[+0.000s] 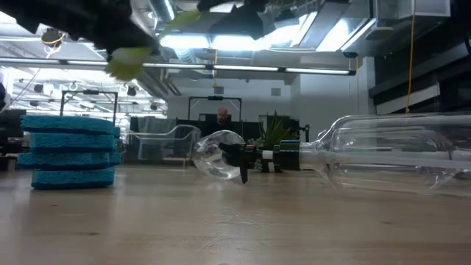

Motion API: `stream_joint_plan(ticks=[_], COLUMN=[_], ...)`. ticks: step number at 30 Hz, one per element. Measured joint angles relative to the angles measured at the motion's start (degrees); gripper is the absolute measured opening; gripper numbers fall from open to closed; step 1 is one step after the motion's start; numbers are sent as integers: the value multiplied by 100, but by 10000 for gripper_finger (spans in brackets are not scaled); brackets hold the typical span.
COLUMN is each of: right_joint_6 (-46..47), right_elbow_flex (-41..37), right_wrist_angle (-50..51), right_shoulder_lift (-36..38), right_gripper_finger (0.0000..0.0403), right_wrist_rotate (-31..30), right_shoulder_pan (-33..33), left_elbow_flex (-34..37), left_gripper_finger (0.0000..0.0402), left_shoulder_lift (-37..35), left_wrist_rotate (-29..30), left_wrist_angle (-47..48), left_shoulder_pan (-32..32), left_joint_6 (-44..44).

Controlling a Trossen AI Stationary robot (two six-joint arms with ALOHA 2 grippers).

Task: Pick & Place Kitchen Sink Supplies
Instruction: Put the green dish brush into the bottom right transparent bin

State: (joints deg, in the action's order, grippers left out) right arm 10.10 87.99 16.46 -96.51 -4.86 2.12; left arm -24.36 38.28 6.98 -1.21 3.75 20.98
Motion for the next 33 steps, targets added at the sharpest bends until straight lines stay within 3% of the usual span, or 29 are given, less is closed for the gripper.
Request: stream_joint_plan(ticks=[7, 18, 22, 25, 29, 33], right_joint_6=[210, 198, 23, 0, 87, 8], right_elbow_flex=[0, 0, 0, 0, 0, 4], right_wrist_angle=[-824, -1395, -1454, -1450, -1482, -1199], right_shoulder_lift=[0, -2, -2, -2, -2, -2], right_gripper_finger=[287, 281, 235, 173, 79, 75], right_wrist_rotate=[200, 343, 343, 337, 483, 641], right_shoulder_pan=[170, 314, 340, 377, 417, 462], left_elbow_flex=[-2, -2, -2, -2, -2, -3], left_gripper_finger=[52, 52, 52, 55, 88, 116], left_shoulder_lift=[601, 1580, 1715, 1723, 1725, 1722], left_wrist_rotate=[0, -208, -196, -43, 146, 117], left_wrist_angle=[-1522, -2798, -2894, -2887, -2911, -3061], left_shoulder_pan=[-2, -2, -2, 0, 31, 18], left_joint_6=[-337, -469, -569, -583, -604, -567])
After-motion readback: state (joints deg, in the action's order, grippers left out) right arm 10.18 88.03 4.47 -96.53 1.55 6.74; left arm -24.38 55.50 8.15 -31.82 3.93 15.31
